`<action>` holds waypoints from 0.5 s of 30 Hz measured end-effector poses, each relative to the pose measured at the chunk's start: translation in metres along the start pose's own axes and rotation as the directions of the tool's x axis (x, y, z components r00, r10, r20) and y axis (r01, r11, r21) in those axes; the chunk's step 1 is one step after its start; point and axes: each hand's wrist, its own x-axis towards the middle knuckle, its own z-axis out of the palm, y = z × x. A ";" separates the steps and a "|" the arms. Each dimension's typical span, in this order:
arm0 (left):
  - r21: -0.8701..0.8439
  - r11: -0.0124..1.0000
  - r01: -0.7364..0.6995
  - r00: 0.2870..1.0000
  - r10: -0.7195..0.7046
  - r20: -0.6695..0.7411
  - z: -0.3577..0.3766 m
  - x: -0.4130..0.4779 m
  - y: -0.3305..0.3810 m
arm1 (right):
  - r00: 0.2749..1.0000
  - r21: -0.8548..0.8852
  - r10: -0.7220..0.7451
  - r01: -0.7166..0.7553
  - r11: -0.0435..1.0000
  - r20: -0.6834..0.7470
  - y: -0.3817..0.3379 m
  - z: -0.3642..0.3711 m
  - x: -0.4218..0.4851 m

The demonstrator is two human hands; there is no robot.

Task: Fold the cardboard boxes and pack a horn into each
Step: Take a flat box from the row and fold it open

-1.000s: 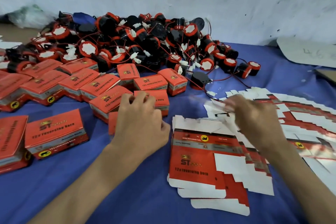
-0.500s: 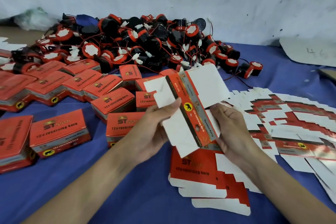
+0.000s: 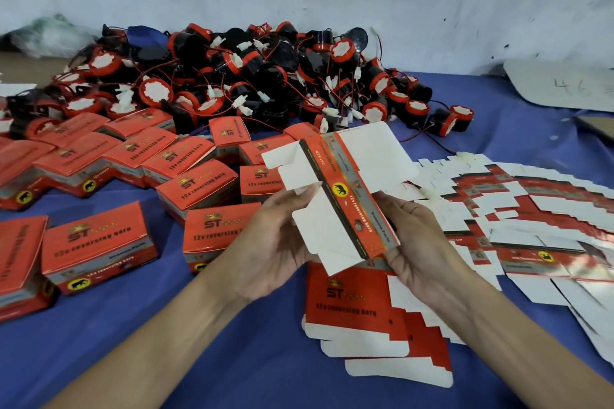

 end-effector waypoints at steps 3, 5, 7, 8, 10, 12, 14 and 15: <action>-0.141 0.990 0.013 0.997 -0.001 0.082 0.002 -0.003 -0.001 | 0.999 0.020 -0.013 0.012 1.000 0.045 -0.003 0.002 -0.003; -0.095 0.995 -0.009 1.000 0.010 0.008 0.004 -0.003 -0.003 | 0.999 -0.025 -0.033 0.034 0.999 0.042 -0.003 0.002 -0.004; 0.098 0.994 -0.054 0.995 0.061 -0.073 0.005 0.000 -0.004 | 0.998 -0.196 -0.065 0.062 0.979 -0.008 0.002 0.002 -0.005; 0.209 0.974 -0.086 0.993 0.101 -0.064 0.006 0.001 -0.004 | 0.995 -0.292 -0.091 0.078 0.953 -0.028 0.004 0.002 -0.005; 0.366 0.918 -0.152 0.984 0.174 -0.028 0.008 -0.001 -0.005 | 0.987 -0.419 -0.158 0.137 0.898 -0.017 -0.001 0.001 -0.003; 0.428 0.876 -0.222 0.972 0.233 0.026 0.007 -0.004 -0.001 | 0.978 -0.448 -0.208 0.179 0.876 -0.014 -0.015 -0.006 0.001; 0.471 0.847 -0.248 0.968 0.240 0.077 0.010 0.000 0.009 | 0.915 -0.509 -0.378 0.262 0.820 -0.138 -0.032 -0.021 0.007; 0.504 0.836 -0.215 0.975 0.215 0.059 0.009 0.003 0.013 | 0.810 -0.611 -0.565 0.369 0.700 -0.158 -0.041 -0.027 0.006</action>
